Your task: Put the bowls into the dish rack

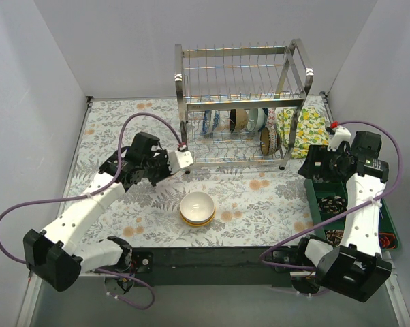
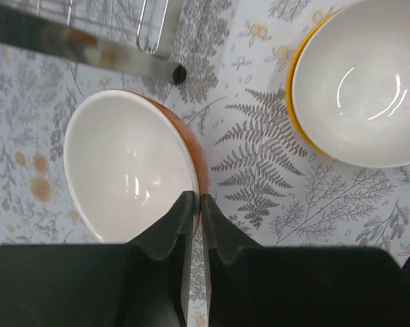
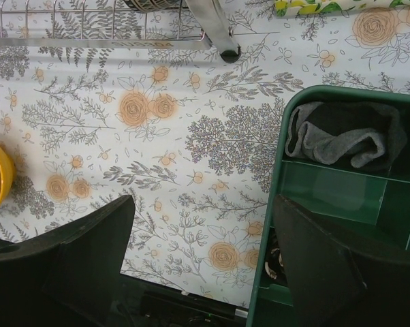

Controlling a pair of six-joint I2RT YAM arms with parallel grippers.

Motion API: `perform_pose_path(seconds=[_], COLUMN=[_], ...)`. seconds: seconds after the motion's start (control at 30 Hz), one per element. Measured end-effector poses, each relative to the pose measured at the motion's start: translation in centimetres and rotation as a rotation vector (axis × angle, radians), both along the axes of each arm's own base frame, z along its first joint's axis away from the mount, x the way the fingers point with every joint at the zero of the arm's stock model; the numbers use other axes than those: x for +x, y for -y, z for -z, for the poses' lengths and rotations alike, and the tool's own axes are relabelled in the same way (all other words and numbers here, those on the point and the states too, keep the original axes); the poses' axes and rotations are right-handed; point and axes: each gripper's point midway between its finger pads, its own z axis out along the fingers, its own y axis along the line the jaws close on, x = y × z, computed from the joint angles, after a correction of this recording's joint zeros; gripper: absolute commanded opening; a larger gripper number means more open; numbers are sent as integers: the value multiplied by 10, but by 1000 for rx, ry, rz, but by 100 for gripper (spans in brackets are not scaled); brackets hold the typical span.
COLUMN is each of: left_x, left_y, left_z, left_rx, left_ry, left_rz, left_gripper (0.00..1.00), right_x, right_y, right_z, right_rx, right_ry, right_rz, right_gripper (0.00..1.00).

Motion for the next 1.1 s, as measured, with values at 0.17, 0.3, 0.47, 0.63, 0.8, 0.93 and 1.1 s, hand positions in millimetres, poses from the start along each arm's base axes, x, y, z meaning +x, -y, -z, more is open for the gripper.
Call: perform_pose_path(seconds=[0.17, 0.3, 0.47, 0.63, 0.8, 0.93, 1.1], left_x=[7, 1, 10, 13, 12, 17, 20], left_y=[-35, -44, -41, -42, -49, -49, -49], left_z=[51, 93, 105, 118, 133, 135, 137], left_rx=[75, 118, 108, 108, 140, 147, 150], left_ry=[-58, -128, -109, -87, -89, -77, -70], left_rz=[-92, -115, -127, -130, -148, -157, -161], left_gripper=[0, 0, 3, 18, 20, 11, 0], right_x=[1, 3, 8, 8, 8, 8, 8], right_y=[1, 3, 6, 7, 7, 7, 7], right_z=[3, 2, -5, -5, -5, -5, -5], right_rx=[5, 0, -17, -23, -23, -23, -22], right_ry=[-16, -18, 1, 0, 0, 0, -2], right_rz=[1, 6, 12, 16, 16, 16, 16], right_gripper=[89, 89, 89, 89, 89, 89, 89])
